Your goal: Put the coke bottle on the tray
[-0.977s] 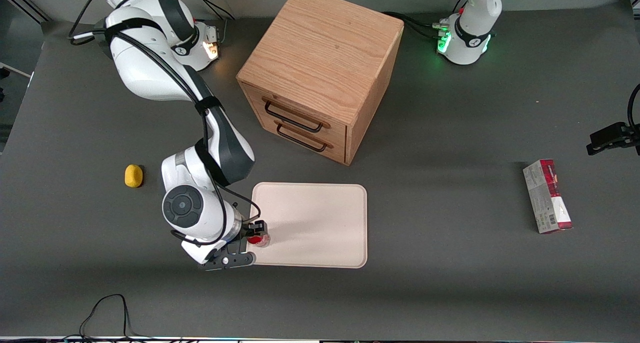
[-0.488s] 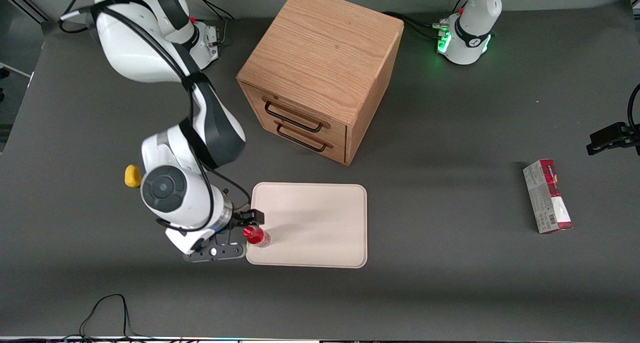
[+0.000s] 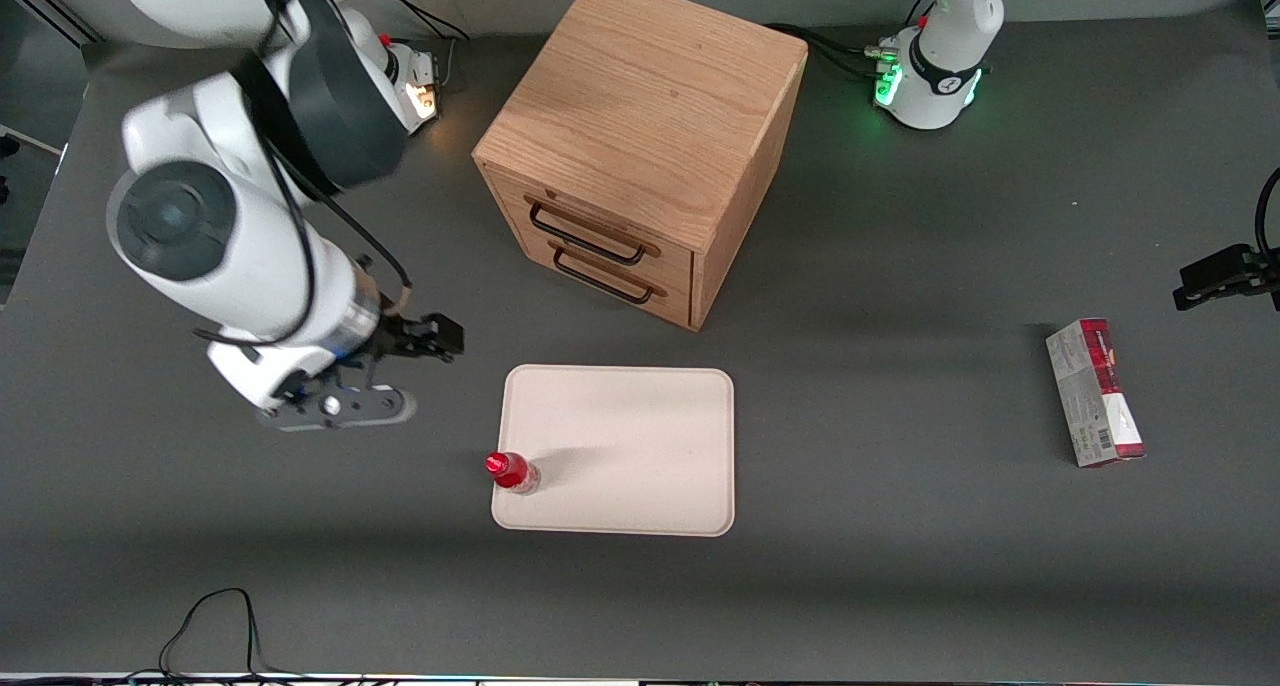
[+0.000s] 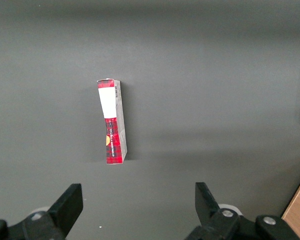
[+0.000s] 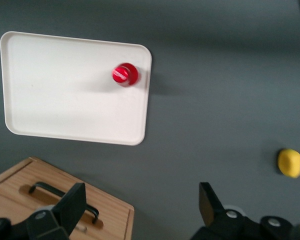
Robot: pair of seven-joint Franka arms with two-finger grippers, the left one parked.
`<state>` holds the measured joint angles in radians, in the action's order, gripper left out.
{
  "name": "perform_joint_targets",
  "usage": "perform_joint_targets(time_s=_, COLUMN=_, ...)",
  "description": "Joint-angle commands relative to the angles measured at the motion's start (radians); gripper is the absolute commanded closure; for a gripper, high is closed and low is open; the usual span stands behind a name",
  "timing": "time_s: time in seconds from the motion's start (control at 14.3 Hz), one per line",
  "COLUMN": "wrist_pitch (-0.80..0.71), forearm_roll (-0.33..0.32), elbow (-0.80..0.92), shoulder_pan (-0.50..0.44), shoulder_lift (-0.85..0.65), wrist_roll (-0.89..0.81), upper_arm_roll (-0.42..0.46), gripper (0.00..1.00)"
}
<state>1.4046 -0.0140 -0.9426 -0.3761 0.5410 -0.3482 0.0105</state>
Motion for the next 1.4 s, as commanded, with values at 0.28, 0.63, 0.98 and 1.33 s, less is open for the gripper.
perform_joint_targets(time_s=0.28, wrist_pitch=0.122, forearm_roll=0.003, elbow=-0.513, shoulder_pan=0.163, shoulder_lift=-0.418, wrist_roll=0.105, upper_arm_roll=0.016, gripper=0.00)
perform_joint_targets(time_s=0.63, wrist_pitch=0.174, forearm_roll=0.035, elbow=-0.695, shoulder_pan=0.339, shoulder_lift=-0.578, wrist_roll=0.262, upper_arm_roll=0.042, gripper=0.00)
perform_joint_targets(time_s=0.98, wrist_pitch=0.174, forearm_roll=0.032, elbow=-0.703, shoulder_pan=0.402, shoulder_lift=-0.593, wrist_roll=0.322, upper_arm_roll=0.043, gripper=0.00)
perform_joint_targets(time_s=1.33, wrist_pitch=0.171, forearm_roll=0.025, elbow=-0.674, shoulder_pan=0.402, shoulder_lift=-0.576, wrist_roll=0.337, upper_arm_roll=0.009, gripper=0.00)
